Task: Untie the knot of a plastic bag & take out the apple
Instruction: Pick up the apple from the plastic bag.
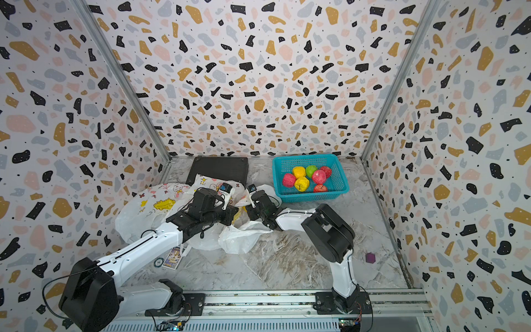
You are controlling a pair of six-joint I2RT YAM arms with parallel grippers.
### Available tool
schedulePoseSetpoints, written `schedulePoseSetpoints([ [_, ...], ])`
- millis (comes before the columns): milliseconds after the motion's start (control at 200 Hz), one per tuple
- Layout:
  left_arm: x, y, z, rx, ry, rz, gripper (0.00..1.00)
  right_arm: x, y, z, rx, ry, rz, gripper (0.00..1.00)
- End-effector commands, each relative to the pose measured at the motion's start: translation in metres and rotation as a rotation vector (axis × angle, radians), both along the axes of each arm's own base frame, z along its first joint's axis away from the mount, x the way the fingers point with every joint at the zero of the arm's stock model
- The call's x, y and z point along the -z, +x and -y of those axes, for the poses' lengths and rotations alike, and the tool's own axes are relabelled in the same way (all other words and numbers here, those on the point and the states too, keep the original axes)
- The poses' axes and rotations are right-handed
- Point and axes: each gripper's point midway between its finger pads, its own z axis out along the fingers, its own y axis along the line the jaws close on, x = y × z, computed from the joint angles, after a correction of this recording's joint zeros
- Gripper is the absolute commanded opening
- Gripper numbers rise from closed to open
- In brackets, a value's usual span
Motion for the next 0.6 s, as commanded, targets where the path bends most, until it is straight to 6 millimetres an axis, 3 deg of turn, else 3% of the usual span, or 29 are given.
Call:
schedulePoseSetpoints([
  [0,-0.02,0.012,-0.007,-0.041,0.029,0.066,0.0,-0.079,-0.033,0.0,-0.103,0.13,0.109,0.28],
  [215,-0.022,0.014,-0.011,-0.076,0.044,0.037,0.0,-0.12,-0.089,0.013,-0.303,0.222,0.132,0.29],
  [335,-0.023,0.014,-0.015,-0.092,0.056,0.038,0.0,-0.161,-0.108,0.026,-0.381,0.289,0.174,0.28],
  [435,-0.023,0.014,-0.016,-0.093,0.063,0.034,0.0,-0.193,-0.086,0.059,-0.242,0.319,0.256,0.28],
  [516,-0.026,0.012,-0.012,-0.074,0.047,0.035,0.0,-0.201,-0.038,0.106,0.015,0.303,0.271,0.22],
  [596,-0.034,0.009,-0.005,-0.042,0.011,0.056,0.0,-0.183,0.02,0.164,0.312,0.237,0.238,0.23],
])
